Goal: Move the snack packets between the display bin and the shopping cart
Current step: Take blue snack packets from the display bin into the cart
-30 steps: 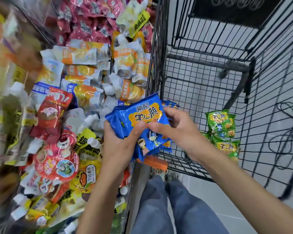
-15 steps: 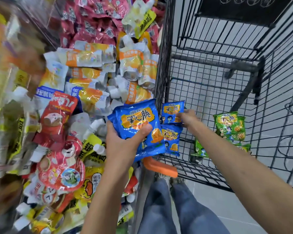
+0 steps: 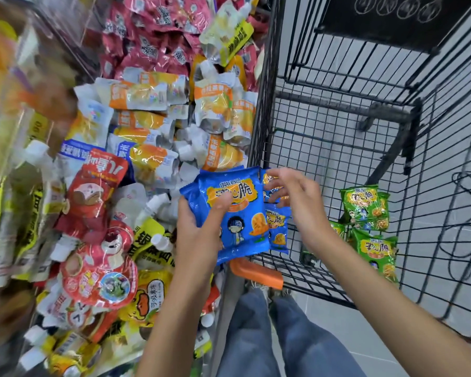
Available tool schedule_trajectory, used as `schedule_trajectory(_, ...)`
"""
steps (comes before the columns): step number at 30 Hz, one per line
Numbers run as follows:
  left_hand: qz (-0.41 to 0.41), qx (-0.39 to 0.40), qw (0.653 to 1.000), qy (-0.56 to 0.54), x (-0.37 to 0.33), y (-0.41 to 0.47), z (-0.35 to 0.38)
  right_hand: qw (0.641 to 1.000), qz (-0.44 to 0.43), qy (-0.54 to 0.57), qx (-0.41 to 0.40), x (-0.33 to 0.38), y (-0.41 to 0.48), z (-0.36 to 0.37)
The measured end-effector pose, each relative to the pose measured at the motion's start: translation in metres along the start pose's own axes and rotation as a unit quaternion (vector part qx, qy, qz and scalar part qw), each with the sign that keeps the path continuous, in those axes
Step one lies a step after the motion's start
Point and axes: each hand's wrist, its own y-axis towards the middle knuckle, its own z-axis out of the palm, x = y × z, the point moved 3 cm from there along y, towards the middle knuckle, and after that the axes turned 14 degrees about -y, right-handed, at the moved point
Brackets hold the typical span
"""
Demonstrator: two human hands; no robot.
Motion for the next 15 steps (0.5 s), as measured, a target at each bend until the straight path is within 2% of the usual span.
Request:
schedule_trajectory(2,0.006,0.002,1.0,-0.001,-0.001,-0.002,0.006,0.995,-0.06,-0.006,0.082,0.027,-0.025,0.005)
schedule_trajectory(3,0.011,0.006,1.0,0.004,0.0,-0.003,0.008,0.994,-0.067,-0.01,0.091,0.033,-0.033,0.007)
schedule_trajectory(5,0.027,0.003,1.0,0.008,0.0,-0.004,0.012,0.996,-0.041,0.016,0.076,0.035,-0.038,0.003)
schedule_trajectory(7,0.035,-0.01,0.999,0.034,0.0,-0.003,0.011,0.986,0.035,0.142,0.078,0.026,-0.029,-0.009)
schedule_trajectory(9,0.024,-0.026,0.998,0.054,0.002,0.0,0.006,0.964,0.111,0.24,0.027,0.006,-0.01,-0.027)
schedule_trajectory(10,0.021,-0.039,0.997,0.062,0.004,0.003,0.003,0.959,0.139,0.245,-0.021,-0.007,0.003,-0.038)
schedule_trajectory(12,0.03,-0.044,0.996,0.065,0.006,0.008,0.0,0.957,0.185,0.195,-0.105,-0.034,0.031,-0.049)
schedule_trajectory(15,0.033,-0.038,0.996,0.068,0.011,0.009,0.002,0.949,0.267,0.112,-0.122,-0.075,0.065,-0.037)
